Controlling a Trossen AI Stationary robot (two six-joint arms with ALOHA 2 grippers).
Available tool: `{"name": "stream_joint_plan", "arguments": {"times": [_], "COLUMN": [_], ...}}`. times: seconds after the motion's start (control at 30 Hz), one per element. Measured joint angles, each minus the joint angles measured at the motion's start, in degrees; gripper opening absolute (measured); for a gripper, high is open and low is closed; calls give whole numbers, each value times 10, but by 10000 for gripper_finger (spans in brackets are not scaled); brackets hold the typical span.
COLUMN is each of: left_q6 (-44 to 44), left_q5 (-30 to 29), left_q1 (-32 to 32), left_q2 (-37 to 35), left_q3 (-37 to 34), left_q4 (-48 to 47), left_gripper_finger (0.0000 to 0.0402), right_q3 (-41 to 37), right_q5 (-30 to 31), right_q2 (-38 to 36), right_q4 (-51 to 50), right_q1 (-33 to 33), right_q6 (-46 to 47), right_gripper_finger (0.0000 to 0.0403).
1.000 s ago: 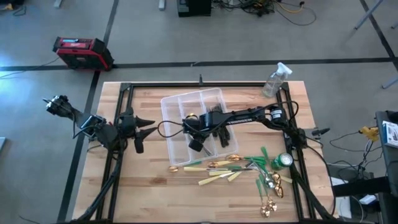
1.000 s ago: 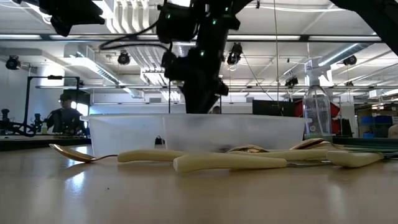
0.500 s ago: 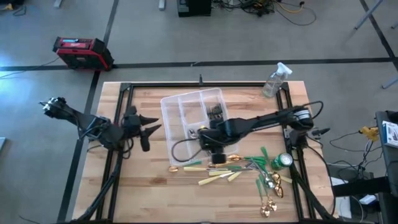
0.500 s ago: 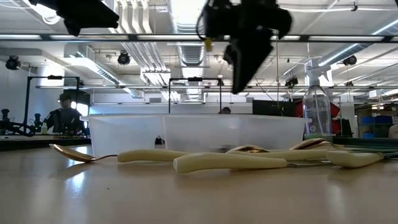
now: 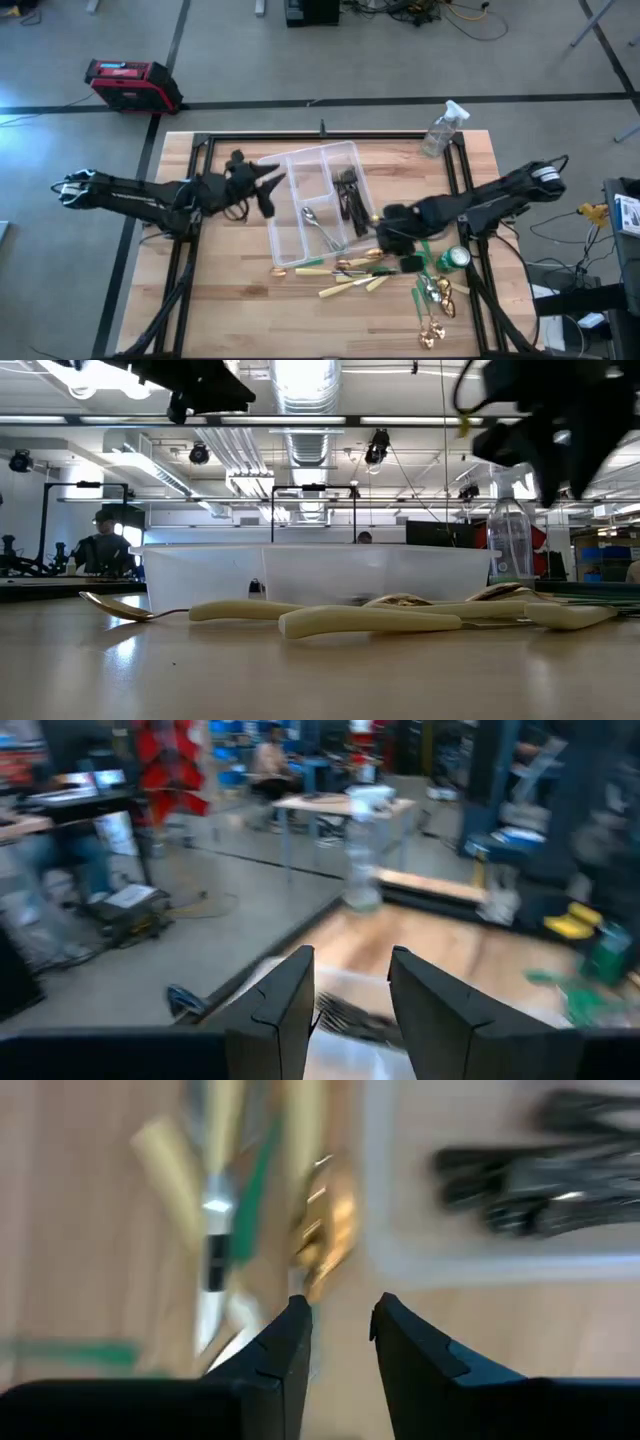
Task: Sort silverware
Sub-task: Put the silver spoon into the transparent silverware tray
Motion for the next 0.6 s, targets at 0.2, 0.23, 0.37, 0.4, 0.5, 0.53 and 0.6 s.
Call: {"name": "stream_joint_plan", "arguments": {"times": [0.2,0.23,0.37,0.4,0.5,0.53,0.6], "left_q6": [-65,-80,-139,-154,-187,-188,-188], "left_q5": [-8,-19,-47,-50,-52,-52,-51], "left_q1": [25,25,25,25,20,16,10], "left_q2": [42,47,63,67,79,85,98], "left_q3": [49,56,91,100,132,145,172], "left_q4": [-2,-4,-58,-73,-104,-110,-128], "left_gripper_finger": [119,119,119,119,119,119,119], "right_q3": [-83,-94,-119,-121,-123,-123,-123], "right_q5": [-14,-11,-7,-4,22,26,27], "right_q2": [-75,-80,-83,-80,-71,-69,-65], "right_q4": [-3,-3,-3,-3,1,6,17], "right_q1": [101,119,176,187,215,220,230], "right_q6": [-86,-106,-166,-178,-203,-214,-231], "right_gripper_finger": [74,76,95,101,117,122,130]}}
